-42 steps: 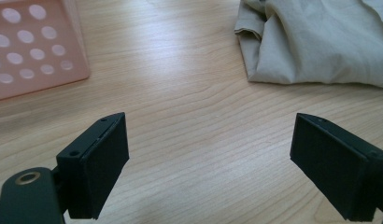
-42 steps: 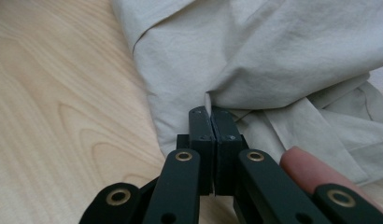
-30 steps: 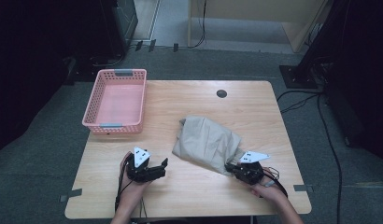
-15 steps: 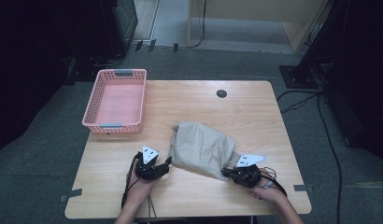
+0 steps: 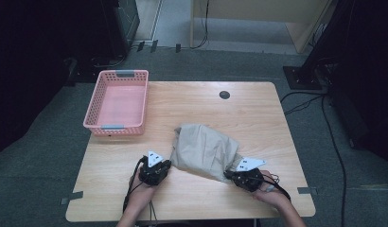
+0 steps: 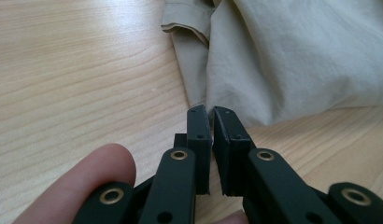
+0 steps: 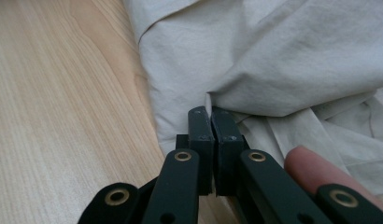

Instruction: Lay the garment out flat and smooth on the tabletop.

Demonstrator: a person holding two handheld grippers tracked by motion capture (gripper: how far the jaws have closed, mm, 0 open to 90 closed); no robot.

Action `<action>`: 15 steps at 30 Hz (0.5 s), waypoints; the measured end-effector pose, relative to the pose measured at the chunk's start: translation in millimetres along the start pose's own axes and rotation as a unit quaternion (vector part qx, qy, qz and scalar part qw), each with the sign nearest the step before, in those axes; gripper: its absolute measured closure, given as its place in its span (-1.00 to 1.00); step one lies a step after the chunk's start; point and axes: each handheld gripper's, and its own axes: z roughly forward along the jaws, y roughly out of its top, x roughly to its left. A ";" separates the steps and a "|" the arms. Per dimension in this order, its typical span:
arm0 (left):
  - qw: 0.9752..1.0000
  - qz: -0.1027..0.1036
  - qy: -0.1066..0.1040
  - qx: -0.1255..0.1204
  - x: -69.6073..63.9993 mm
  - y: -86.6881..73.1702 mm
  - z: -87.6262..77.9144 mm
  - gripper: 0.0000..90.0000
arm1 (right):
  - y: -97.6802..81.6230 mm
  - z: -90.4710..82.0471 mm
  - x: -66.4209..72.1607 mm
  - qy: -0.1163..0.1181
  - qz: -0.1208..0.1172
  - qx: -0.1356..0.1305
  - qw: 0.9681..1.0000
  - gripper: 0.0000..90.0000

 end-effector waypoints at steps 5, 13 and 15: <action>1.000 -0.006 -0.020 -0.006 2.9 -2.8 -3.8 0.84 | 0.4 -1.7 -2.2 -0.004 0.002 0.006 1.000 0.97; 0.998 -0.020 -0.046 -0.032 1.3 5.8 2.2 0.03 | -3.3 -5.0 -8.9 -0.002 0.018 0.002 1.000 0.96; 0.998 0.002 -0.047 -0.033 -6.0 5.1 4.1 0.47 | -3.6 -5.1 -8.8 -0.004 0.019 0.001 1.000 0.95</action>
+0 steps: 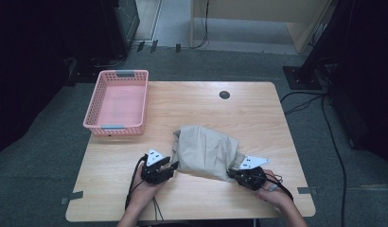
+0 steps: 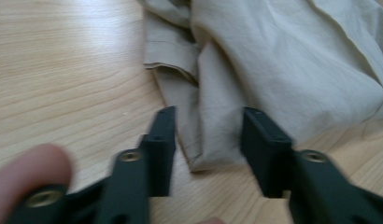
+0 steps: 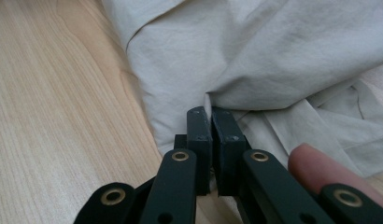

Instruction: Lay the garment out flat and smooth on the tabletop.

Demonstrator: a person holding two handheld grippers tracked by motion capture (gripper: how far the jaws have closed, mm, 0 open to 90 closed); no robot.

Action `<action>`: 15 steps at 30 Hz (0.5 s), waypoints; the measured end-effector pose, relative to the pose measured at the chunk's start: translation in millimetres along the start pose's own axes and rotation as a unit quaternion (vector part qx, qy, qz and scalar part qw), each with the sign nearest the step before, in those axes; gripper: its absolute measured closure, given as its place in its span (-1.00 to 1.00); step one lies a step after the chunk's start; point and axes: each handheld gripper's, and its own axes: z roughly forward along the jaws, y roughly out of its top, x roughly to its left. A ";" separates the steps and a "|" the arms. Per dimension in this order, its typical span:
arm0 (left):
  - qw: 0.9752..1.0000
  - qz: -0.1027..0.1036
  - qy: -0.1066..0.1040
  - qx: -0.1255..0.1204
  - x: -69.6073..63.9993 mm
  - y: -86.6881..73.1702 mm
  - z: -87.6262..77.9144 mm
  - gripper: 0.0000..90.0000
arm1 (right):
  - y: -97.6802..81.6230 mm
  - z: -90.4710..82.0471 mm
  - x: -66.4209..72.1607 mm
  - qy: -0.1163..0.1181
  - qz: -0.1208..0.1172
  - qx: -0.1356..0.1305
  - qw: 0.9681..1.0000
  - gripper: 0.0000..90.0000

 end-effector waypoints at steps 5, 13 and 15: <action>1.000 0.017 -0.018 0.007 -0.7 -2.5 -2.9 0.92 | -2.2 -1.5 -2.8 -0.041 -0.003 -0.009 0.999 0.91; 0.999 -0.018 -0.051 -0.009 9.0 -3.2 -8.6 0.37 | 1.2 -25.7 -26.8 -0.035 0.051 -0.035 0.997 0.46; 0.998 -0.026 -0.047 -0.016 11.1 -1.5 -9.1 0.23 | 7.4 -36.5 -38.3 -0.031 0.084 -0.049 0.995 0.43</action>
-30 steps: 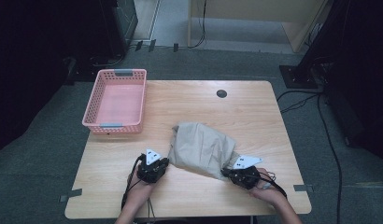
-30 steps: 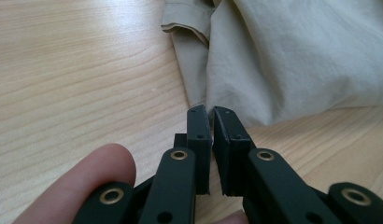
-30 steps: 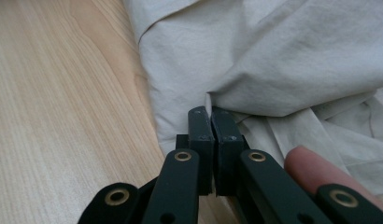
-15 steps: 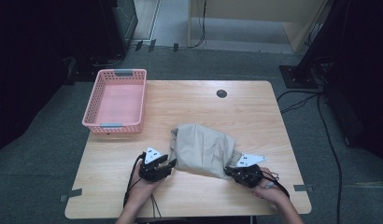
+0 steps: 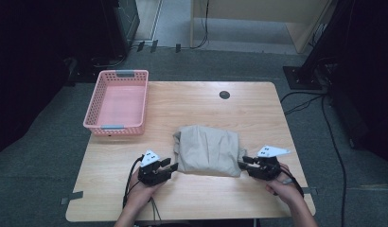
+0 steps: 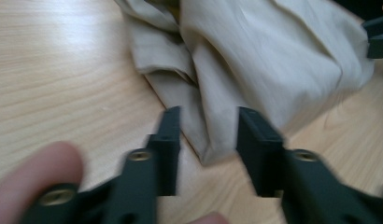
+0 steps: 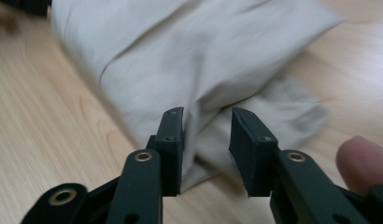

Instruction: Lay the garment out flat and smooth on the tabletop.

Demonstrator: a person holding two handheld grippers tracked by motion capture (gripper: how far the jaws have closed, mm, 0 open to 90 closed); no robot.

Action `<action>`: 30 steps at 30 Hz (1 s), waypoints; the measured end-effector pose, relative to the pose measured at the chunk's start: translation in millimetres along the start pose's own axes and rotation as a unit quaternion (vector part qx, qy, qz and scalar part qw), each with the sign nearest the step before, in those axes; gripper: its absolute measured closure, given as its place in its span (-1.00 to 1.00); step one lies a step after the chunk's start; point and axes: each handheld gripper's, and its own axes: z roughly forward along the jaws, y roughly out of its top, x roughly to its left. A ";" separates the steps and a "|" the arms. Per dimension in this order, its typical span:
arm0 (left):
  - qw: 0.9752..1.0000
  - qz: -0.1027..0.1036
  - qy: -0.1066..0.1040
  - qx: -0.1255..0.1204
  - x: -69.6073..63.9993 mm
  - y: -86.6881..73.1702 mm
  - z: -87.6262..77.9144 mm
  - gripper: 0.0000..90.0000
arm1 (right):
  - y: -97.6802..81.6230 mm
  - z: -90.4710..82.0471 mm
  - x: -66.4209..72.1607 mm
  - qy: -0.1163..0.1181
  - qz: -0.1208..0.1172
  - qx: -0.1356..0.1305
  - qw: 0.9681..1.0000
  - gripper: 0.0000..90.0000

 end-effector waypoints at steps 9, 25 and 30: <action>0.998 -0.036 0.052 -0.030 2.6 38.0 9.5 -0.06 | 39.8 16.4 -29.3 -0.051 0.095 -0.009 0.994 0.32; 0.996 -0.022 0.091 0.000 -11.2 85.9 49.0 0.34 | 67.1 63.2 -52.4 -0.054 0.221 0.036 0.973 0.12; 0.997 0.017 0.073 0.006 -16.5 82.2 51.3 0.91 | 70.6 67.3 -49.3 -0.039 0.223 0.027 0.974 0.90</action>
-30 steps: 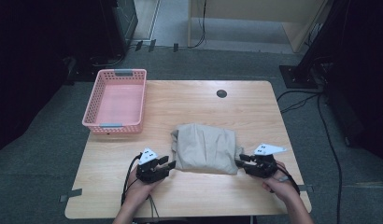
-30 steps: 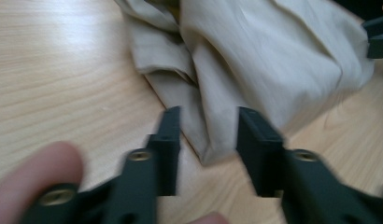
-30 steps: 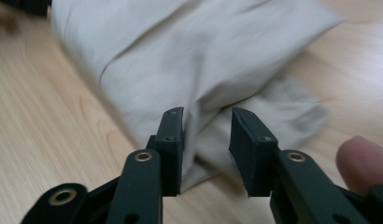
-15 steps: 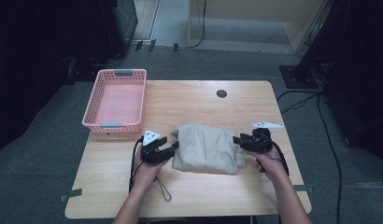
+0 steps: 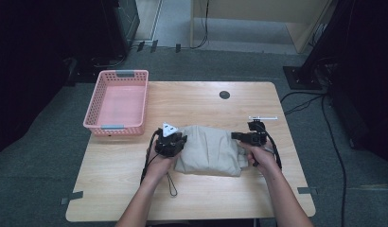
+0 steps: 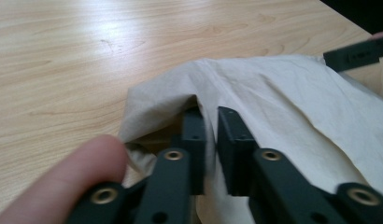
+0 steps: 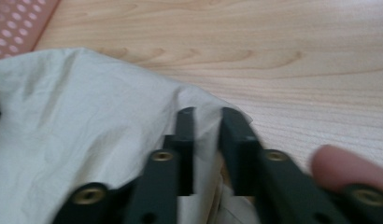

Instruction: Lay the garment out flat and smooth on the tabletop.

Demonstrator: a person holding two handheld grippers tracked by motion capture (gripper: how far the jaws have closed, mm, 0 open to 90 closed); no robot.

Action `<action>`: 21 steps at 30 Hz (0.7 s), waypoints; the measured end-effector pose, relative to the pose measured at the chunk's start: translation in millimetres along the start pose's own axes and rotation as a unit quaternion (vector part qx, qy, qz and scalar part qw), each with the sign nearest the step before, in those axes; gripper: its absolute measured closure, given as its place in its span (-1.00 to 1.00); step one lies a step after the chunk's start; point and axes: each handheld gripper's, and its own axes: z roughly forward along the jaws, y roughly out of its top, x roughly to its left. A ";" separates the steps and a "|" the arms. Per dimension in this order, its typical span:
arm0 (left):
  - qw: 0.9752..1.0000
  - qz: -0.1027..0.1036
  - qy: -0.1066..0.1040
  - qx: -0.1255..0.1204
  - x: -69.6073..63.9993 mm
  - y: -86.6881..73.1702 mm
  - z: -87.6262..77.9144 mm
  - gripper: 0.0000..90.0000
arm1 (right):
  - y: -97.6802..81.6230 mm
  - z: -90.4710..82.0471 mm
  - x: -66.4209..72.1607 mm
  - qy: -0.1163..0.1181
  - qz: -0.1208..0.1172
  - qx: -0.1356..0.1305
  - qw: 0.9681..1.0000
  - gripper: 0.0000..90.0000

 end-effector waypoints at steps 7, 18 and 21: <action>0.997 0.010 -0.059 -0.039 -3.3 -2.0 -27.7 0.99 | -7.5 -34.1 24.6 0.015 -0.089 -0.067 0.994 1.00; 0.993 0.040 -0.096 -0.061 -10.8 -37.3 -69.2 0.94 | -49.1 -87.5 56.7 0.003 -0.169 -0.084 0.982 0.89; 0.994 0.028 -0.093 -0.058 -6.6 -41.4 -69.1 0.93 | -41.6 -84.9 47.8 0.015 -0.135 -0.084 0.987 0.70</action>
